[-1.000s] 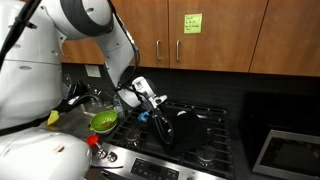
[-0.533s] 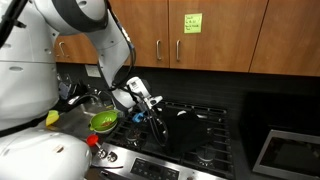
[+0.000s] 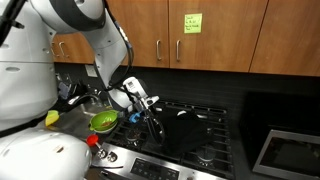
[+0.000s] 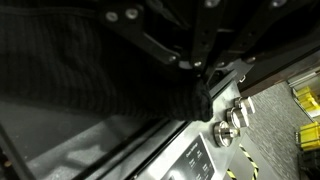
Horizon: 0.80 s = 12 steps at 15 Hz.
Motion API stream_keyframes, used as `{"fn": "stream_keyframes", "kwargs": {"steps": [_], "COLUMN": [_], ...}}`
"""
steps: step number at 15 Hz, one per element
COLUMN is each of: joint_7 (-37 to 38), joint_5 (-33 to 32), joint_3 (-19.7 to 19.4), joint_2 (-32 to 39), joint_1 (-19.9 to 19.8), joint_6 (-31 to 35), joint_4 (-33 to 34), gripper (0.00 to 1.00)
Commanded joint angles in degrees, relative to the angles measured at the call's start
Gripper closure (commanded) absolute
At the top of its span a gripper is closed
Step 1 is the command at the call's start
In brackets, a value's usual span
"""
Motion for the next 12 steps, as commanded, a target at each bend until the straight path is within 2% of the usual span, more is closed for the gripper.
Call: {"fn": "stream_keyframes", "kwargs": {"steps": [1, 12], "joint_7": [1.33, 0.78], "joint_5": [-1.84, -3.16], "joint_3": [1.28, 0.68], "joint_2": [-3.07, -6.73], "joint_1": [-1.21, -4.74], "joint_6": [0.21, 0.0], "joint_4": [-2.76, -6.39], "gripper": [0.99, 0.99]}}
